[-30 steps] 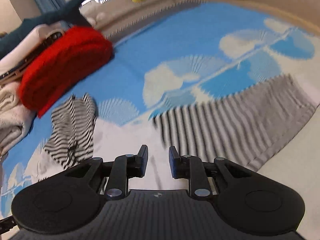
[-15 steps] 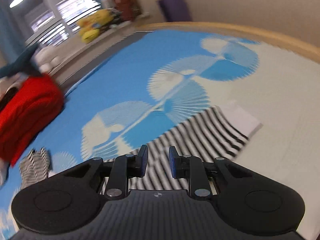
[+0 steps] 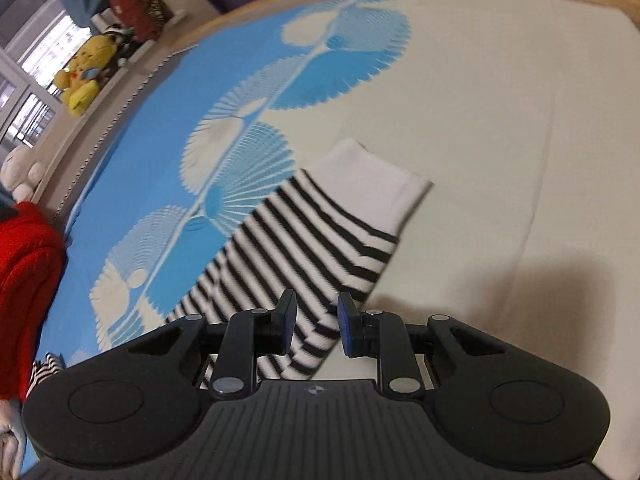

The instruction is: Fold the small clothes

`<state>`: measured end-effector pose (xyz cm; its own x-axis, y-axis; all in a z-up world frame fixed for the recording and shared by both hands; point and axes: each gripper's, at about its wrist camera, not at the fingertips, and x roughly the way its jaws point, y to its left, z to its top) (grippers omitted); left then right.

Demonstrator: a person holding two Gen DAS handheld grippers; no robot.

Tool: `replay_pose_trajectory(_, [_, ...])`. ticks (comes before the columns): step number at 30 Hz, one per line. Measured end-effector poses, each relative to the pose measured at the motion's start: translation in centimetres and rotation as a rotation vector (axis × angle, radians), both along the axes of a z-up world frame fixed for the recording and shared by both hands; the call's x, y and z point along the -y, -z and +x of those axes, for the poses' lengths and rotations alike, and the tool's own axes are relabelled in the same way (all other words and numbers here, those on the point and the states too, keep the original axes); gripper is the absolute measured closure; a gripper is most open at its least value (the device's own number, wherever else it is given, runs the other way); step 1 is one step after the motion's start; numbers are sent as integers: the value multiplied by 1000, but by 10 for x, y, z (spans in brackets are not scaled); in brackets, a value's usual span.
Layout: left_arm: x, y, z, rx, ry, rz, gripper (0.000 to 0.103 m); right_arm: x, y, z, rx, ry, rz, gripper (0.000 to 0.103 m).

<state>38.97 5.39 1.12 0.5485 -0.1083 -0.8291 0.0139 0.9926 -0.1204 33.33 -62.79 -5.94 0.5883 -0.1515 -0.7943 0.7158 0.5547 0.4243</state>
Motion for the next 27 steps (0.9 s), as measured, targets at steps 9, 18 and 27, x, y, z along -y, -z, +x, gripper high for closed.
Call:
replay_pose_trajectory(9, [-3, 5, 3, -14, -11, -2, 43, 14, 32, 9, -31, 42, 29, 80])
replay_pose_trajectory(18, [-5, 6, 4, -22, -16, -6, 43, 11, 31, 14, -24, 67, 12, 92])
replay_pose_trajectory(27, [-9, 3, 2, -17, -24, -14, 43, -4, 3, 20, 31, 59, -115, 102])
